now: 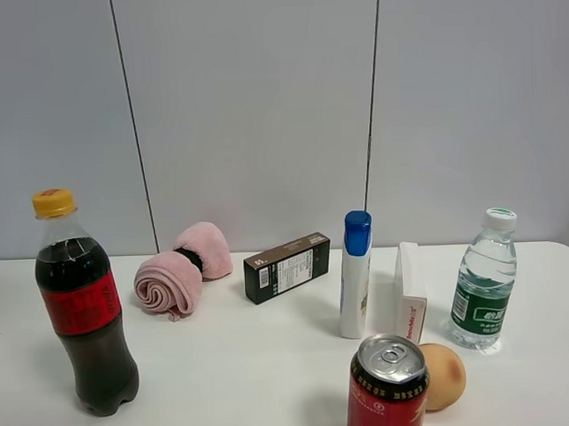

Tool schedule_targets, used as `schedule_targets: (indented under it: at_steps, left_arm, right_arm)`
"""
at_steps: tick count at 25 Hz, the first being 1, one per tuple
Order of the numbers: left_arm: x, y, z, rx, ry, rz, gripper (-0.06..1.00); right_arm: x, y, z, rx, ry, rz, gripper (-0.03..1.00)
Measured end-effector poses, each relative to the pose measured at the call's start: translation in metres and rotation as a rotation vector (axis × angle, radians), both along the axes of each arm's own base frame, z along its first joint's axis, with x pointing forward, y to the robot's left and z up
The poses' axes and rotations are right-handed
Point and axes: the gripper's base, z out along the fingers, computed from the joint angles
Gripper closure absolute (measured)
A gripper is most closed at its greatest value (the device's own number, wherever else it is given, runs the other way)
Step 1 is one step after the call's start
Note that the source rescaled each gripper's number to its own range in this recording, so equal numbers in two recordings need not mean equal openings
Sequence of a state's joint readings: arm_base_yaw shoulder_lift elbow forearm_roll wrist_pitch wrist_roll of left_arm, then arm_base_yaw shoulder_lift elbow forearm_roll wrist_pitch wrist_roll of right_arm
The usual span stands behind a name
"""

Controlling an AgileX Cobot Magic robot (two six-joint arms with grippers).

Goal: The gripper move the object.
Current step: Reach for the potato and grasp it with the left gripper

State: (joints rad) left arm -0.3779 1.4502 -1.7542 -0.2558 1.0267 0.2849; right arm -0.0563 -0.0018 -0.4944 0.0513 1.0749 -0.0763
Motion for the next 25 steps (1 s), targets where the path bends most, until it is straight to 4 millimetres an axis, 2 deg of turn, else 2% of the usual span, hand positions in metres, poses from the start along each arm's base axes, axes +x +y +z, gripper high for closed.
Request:
schedule_targets:
  at_steps: [4, 9, 16, 20, 25]
  left_arm:
    - [0.007, -0.055, -0.031, 0.064, 0.078, -0.139, -0.05]
    - [-0.006, -0.119, -0.062, 0.086, 0.162, -0.278, -0.05]
    - [-0.034, -0.178, -0.084, 0.035, 0.231, -0.351, -0.05]
    - [-0.055, -0.206, -0.094, 0.025, 0.239, -0.412, -0.05]
    - [-0.070, -0.235, -0.118, 0.061, 0.273, -0.470, -0.05]
  right_arm:
    - [0.000, 0.000, 0.000, 0.000, 0.000, 0.000, -0.03]
    - [0.000, 0.000, 0.000, 0.000, 0.000, 0.000, -0.03]
    - [0.000, 0.000, 0.000, 0.000, 0.000, 0.000, -0.03]
    - [0.000, 0.000, 0.000, 0.000, 0.000, 0.000, -0.03]
    - [0.000, 0.000, 0.000, 0.000, 0.000, 0.000, -0.03]
